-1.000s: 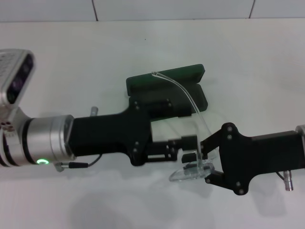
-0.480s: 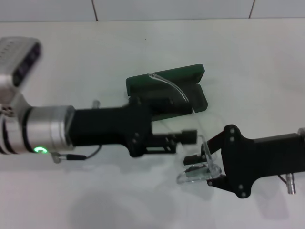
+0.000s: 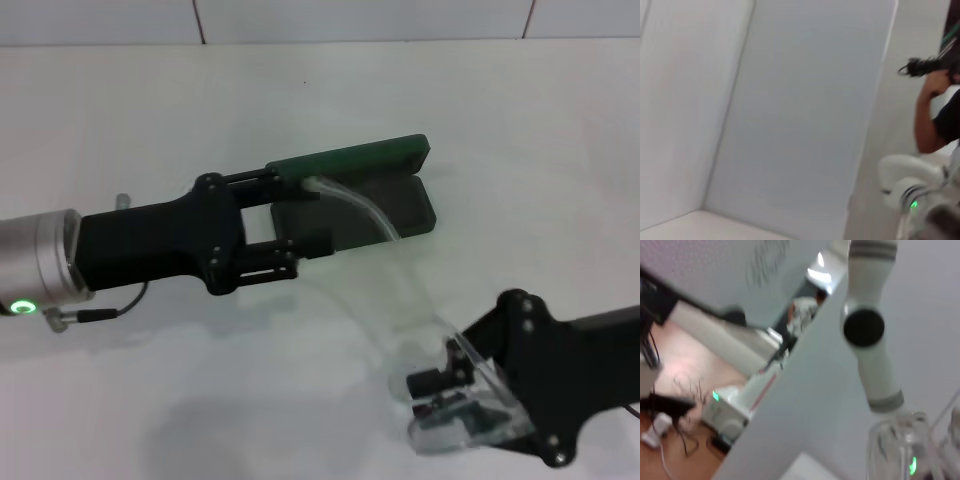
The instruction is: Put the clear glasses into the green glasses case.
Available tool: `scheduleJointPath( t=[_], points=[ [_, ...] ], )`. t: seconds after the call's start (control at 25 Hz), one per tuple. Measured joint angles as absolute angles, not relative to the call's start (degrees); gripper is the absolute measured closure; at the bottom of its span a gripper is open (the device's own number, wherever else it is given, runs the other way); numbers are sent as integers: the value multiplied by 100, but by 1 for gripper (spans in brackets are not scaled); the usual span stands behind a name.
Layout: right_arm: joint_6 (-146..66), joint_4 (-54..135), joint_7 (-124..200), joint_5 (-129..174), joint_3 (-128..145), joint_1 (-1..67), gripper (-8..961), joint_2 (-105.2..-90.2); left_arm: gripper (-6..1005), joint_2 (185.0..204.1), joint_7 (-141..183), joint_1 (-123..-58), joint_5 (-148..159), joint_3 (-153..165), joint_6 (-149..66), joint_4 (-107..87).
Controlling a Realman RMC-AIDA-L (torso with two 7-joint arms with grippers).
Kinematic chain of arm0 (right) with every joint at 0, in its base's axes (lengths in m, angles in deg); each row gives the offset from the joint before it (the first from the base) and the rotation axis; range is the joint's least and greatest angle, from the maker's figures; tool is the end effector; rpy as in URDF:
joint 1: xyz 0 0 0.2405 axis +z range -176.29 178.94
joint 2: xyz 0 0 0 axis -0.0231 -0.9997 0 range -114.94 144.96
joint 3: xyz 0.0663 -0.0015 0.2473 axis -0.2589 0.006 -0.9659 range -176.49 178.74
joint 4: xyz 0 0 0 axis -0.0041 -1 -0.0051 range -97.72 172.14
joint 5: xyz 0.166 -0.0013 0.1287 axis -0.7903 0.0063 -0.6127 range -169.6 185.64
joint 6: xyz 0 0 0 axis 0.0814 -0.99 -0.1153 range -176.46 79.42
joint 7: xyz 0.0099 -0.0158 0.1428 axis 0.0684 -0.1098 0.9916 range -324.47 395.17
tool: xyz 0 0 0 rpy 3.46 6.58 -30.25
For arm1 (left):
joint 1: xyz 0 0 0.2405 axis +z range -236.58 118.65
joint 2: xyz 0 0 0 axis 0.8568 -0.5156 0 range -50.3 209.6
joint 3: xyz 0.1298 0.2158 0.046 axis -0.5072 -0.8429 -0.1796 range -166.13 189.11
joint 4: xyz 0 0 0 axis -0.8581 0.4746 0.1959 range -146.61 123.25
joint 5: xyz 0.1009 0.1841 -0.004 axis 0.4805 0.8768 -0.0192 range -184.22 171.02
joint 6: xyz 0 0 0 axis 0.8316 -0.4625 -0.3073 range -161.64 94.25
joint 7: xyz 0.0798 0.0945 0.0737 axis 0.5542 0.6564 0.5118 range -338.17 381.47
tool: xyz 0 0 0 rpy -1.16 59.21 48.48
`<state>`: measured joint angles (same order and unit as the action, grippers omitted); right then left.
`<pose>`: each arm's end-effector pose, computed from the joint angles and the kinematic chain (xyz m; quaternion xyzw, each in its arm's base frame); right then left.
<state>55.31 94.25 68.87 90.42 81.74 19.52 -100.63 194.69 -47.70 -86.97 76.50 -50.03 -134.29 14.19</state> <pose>0.1866 0.2487 -0.0051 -0.8747 -0.3480 0.3355 0.0353 -0.2309 0.2937 -0.0053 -0.9029 -0.1473 -0.4027 0.0288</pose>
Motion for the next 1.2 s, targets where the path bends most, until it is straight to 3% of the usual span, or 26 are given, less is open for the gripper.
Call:
scheduleJointPath(
  t=[0.4,0.44,0.68,0.84,1.2],
  points=[
    [5951,8878,6863,8375,8217,2214,840,-10096,313,19589,-4430,-8686,7691,-5045,-12844,1418],
    [5965,8656,6868,8237,8268,2337,840,-10103,313,19708,-4261,-8752,7691,-5052,-12847,1417],
    [5933,6882,7470,7193,8973,3457,839,-10112,314,19944,-3514,-8903,7607,-5056,-12887,1385],
    [5897,6308,8178,7121,9036,3830,839,-10114,315,19959,-3208,-8948,7253,-5056,-12912,1254],
    [5523,6242,8960,7235,9044,3700,840,-10053,317,19962,-2028,-8675,6456,-5056,-13395,891]
  ],
)
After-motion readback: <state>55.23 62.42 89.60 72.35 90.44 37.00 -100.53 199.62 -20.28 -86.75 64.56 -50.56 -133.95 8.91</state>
